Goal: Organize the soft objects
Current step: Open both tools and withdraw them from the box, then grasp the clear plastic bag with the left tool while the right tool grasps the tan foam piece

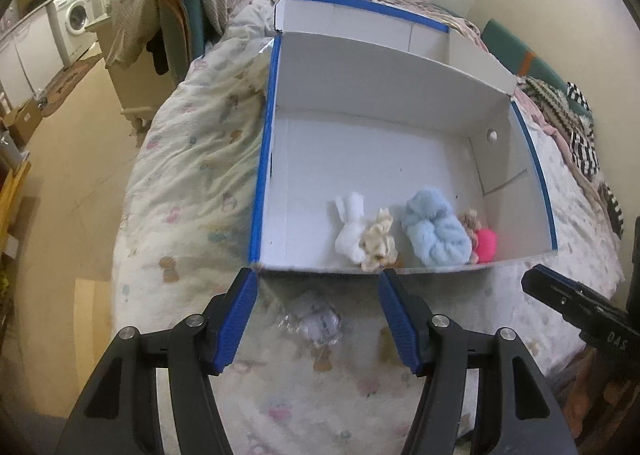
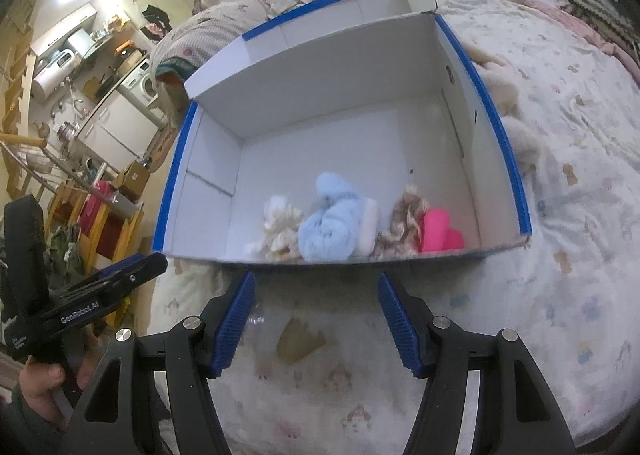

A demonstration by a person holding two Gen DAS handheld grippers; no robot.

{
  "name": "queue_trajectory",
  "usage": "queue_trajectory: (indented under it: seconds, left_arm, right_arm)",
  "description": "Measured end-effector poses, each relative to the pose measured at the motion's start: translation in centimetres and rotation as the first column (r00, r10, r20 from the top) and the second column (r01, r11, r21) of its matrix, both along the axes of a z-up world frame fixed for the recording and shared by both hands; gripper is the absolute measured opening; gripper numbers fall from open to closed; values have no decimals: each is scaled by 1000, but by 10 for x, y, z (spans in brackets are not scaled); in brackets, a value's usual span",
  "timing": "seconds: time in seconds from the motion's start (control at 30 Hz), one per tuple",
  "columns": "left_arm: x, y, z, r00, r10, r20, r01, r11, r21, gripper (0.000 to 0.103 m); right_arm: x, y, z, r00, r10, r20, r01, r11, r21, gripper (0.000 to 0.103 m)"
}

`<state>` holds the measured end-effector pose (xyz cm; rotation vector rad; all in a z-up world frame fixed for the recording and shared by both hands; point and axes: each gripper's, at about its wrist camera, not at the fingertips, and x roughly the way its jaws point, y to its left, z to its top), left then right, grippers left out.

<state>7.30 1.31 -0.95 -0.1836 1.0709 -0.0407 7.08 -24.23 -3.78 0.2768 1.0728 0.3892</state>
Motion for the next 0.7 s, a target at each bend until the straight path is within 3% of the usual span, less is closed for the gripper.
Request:
queue_trajectory:
  seconds: [0.13,0.3,0.5,0.7]
  left_arm:
    - [-14,5,-7,1000,2,-23,-2,1000,2,59]
    - [-13,14,-31,992,37,-123,-38,999,-2,59]
    - [0,25,-77,949,85,-302,-118,988,-94,59]
    - [14,14,-105,920,69,-386,-128,983,-128,59]
  right_arm:
    - [-7,5,-10,999,18,-30,-18,1000,-1,67]
    - [-8,17,-19,997,46,-62,-48,999,-23,67]
    - [-5,26,-25,995,62,-79,-65,997,-32,67]
    - [-4,26,-30,993,70,-99,-74,996,-39,67]
